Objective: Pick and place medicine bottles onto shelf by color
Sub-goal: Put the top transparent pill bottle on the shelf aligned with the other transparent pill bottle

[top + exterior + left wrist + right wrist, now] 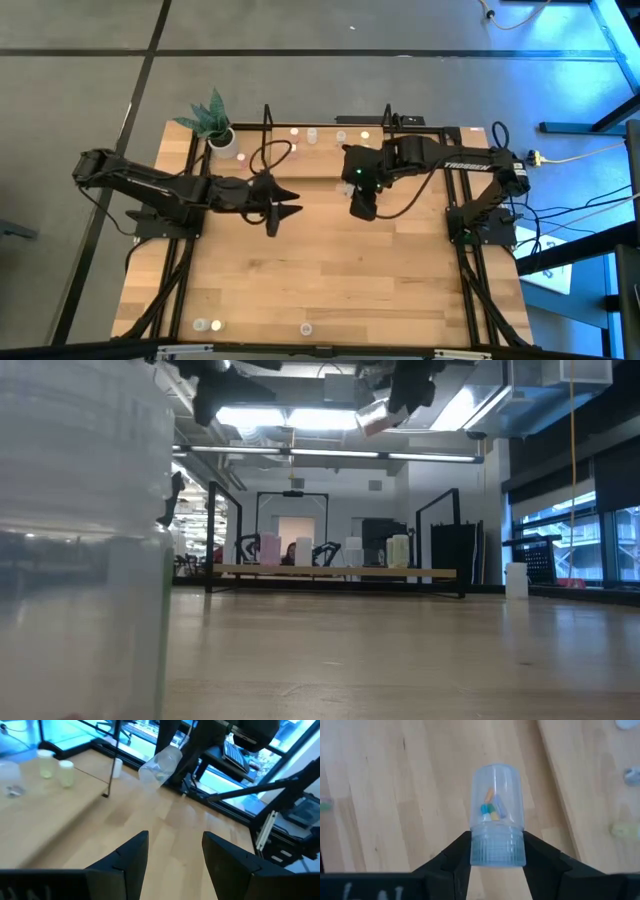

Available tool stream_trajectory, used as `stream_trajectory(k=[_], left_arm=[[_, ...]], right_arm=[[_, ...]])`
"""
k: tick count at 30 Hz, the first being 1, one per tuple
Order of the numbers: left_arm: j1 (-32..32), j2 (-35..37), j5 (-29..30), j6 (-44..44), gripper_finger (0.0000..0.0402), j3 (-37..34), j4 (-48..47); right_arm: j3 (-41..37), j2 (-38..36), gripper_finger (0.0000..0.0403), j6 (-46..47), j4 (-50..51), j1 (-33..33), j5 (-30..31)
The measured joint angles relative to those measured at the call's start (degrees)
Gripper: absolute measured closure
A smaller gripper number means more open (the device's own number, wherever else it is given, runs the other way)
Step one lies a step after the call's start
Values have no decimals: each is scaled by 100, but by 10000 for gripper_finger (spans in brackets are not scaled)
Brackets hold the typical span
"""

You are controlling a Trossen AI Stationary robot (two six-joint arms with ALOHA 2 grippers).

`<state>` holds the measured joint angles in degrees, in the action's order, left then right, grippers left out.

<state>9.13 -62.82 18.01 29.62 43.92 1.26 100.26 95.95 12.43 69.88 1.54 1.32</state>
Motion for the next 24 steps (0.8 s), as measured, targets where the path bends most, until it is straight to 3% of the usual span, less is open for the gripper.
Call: stream_trajectory(k=[10, 19, 24], left_arm=[[15, 238, 285, -162, 221, 2, -325], [17, 238, 292, -172, 221, 2, -352], [17, 238, 298, -176, 221, 2, -348]], right_arm=[[691, 279, 254, 142, 643, 86, -104], [1881, 1215, 254, 72, 1993, 420, -98], [2195, 1770, 254, -390, 2021, 745, -89]])
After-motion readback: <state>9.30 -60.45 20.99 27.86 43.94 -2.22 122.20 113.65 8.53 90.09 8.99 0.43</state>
